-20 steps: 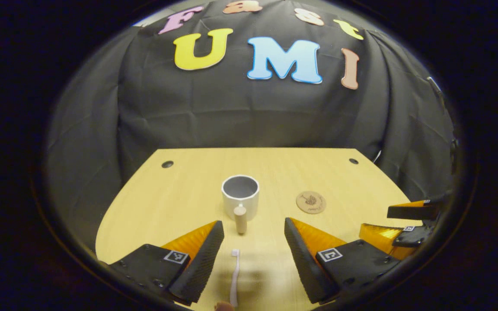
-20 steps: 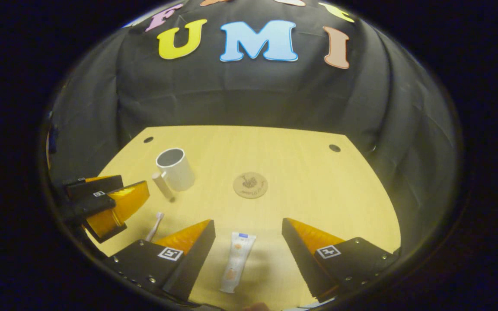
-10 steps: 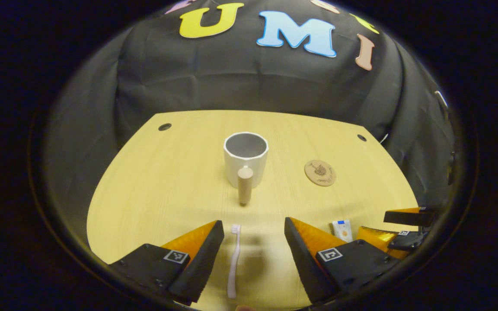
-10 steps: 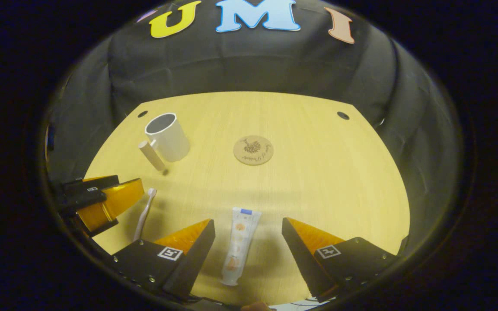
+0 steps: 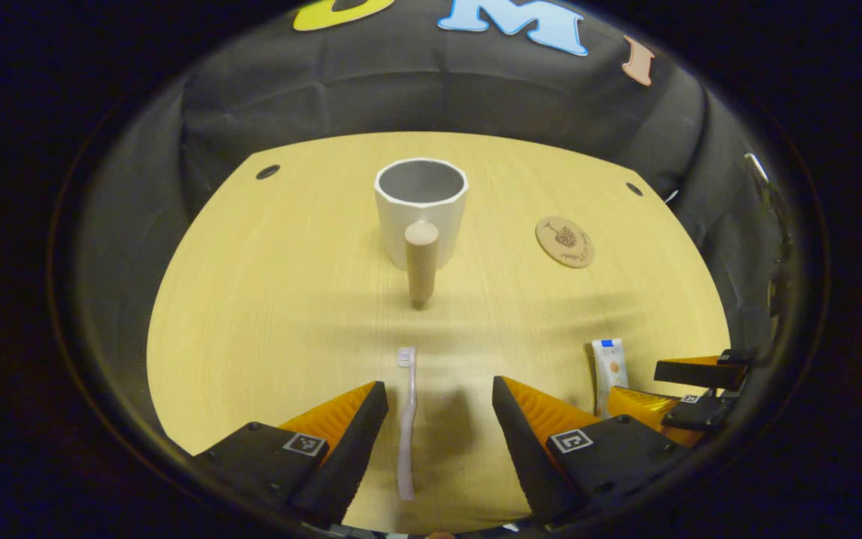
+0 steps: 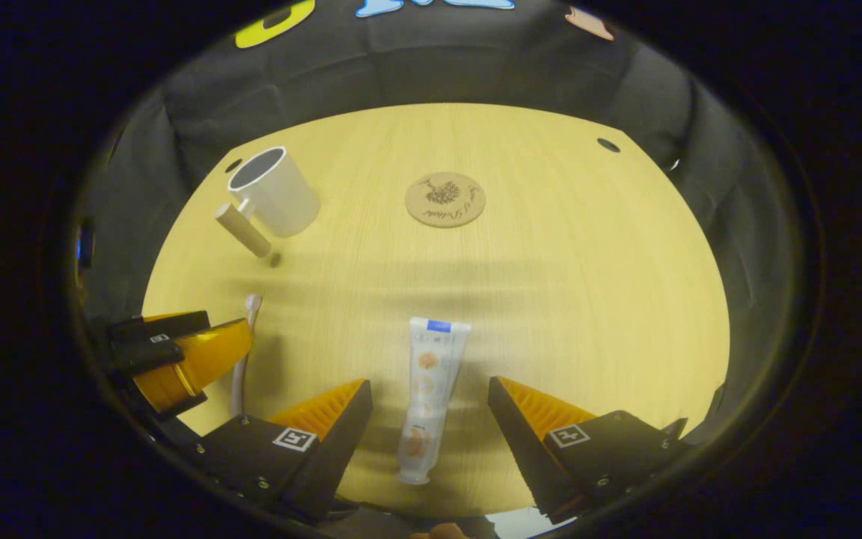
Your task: Put the toothbrush and toothpaste on the desktop into the cup, then pick up the cup and place it on the coaster on the desktop.
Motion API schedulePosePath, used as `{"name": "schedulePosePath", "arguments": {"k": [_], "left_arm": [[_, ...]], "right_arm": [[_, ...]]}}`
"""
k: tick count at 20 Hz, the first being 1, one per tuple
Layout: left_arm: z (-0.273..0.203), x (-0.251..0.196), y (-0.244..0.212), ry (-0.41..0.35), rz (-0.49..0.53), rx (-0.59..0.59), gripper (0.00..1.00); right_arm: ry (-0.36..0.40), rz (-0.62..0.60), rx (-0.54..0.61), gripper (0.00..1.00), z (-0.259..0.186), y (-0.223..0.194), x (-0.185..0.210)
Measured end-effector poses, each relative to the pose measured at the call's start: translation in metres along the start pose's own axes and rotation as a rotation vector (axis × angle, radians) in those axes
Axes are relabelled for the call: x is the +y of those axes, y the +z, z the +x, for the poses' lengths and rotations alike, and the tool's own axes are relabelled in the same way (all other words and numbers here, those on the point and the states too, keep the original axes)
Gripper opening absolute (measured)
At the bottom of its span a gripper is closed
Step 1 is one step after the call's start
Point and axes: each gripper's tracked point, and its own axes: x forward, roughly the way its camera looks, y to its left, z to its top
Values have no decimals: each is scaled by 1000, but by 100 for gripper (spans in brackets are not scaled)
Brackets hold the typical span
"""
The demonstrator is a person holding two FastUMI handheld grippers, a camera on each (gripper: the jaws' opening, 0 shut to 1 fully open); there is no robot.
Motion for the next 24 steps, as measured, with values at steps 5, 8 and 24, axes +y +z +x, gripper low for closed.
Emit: {"name": "schedulePosePath", "arguments": {"k": [5,8,24], "left_arm": [[8,10,-32,20,-26,163,93],[8,18,-45,34,-33,236,93],[23,33,-54,70,21,368,74]], "right_arm": [[0,13,96,96,9,-16,1],[-3,22,149,96,13,-24,0],[-44,33,252,65,32,-31,-3]]}}
